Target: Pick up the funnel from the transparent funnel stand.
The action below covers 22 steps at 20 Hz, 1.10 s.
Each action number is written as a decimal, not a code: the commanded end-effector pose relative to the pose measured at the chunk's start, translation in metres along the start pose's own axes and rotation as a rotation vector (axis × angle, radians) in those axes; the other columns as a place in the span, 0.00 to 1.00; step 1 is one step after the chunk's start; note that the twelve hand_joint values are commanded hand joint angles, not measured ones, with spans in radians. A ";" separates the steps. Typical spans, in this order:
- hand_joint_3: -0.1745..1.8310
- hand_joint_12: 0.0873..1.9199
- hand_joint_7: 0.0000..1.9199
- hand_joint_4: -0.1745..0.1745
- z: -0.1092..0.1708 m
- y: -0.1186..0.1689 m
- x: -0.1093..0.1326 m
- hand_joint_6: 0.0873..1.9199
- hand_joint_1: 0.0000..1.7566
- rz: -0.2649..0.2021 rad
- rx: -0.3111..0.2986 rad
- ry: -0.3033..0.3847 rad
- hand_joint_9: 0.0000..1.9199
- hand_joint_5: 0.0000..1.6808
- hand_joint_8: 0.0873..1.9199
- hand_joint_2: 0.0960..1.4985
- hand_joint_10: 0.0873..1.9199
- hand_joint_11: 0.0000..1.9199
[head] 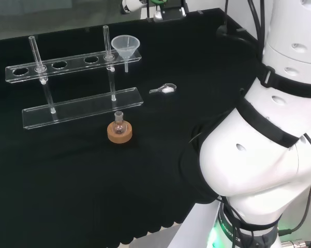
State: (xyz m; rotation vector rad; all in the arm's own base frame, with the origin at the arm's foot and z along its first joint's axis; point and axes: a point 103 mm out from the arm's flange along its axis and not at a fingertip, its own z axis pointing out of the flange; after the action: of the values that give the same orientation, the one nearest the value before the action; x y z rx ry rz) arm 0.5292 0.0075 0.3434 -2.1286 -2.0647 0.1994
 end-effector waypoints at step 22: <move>0.17 0.82 0.00 0.60 0.030 0.014 0.025 0.00 0.32 -0.019 0.266 -0.179 0.00 0.03 0.11 0.45 0.35 0.00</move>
State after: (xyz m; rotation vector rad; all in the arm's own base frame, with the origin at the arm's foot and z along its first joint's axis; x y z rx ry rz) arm 0.5371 0.0276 0.3155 -1.9955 -2.0052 0.6061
